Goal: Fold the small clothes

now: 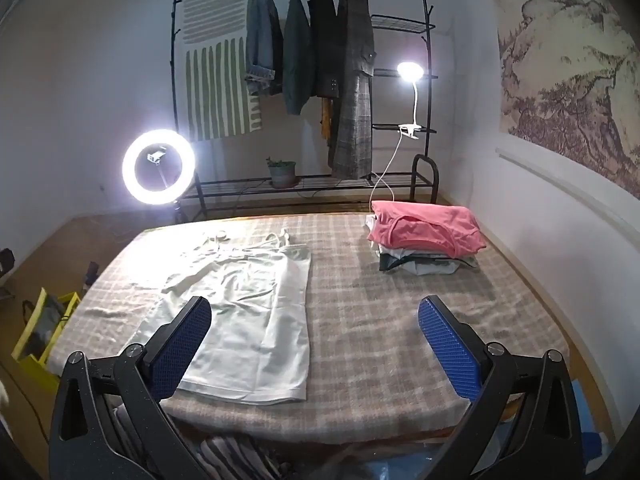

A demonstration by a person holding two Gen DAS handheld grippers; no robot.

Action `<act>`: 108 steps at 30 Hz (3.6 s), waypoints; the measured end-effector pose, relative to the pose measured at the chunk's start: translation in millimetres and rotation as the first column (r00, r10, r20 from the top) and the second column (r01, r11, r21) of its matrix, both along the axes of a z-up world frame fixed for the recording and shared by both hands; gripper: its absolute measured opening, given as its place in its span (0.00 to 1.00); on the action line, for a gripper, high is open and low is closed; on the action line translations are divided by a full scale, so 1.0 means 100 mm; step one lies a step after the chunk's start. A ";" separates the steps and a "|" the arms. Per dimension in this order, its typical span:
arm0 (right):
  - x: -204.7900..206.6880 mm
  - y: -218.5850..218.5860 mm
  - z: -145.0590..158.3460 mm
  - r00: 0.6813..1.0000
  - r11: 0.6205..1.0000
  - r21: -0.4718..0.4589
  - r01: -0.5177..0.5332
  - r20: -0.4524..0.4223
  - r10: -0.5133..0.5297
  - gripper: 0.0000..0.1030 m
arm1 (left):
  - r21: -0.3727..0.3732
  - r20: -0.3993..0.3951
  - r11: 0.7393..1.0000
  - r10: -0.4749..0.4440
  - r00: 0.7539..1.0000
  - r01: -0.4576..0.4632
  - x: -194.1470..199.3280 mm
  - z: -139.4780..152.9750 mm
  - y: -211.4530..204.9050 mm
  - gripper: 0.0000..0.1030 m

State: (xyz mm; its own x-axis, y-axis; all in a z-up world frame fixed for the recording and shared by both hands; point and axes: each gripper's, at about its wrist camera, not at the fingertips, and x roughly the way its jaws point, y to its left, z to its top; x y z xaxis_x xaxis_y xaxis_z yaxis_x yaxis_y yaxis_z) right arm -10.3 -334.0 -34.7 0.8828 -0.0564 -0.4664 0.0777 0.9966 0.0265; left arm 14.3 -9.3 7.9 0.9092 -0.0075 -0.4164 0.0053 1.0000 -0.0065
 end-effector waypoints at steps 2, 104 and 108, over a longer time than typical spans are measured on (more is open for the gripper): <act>0.03 0.00 0.01 1.000 1.000 -0.004 0.001 0.001 -0.001 1.00 | 0.003 -0.003 1.000 0.000 1.000 0.000 0.03 -0.01 0.00 1.00; 3.62 2.28 -1.18 0.771 0.866 0.239 -0.439 -0.396 0.499 0.67 | -0.341 -0.491 0.940 -0.172 0.854 -0.007 1.61 -2.54 0.85 0.51; 3.91 2.56 -1.42 0.738 0.863 0.240 -0.445 -0.447 0.506 0.59 | -0.337 -0.494 0.941 -0.199 0.847 0.024 1.66 -2.60 0.78 0.33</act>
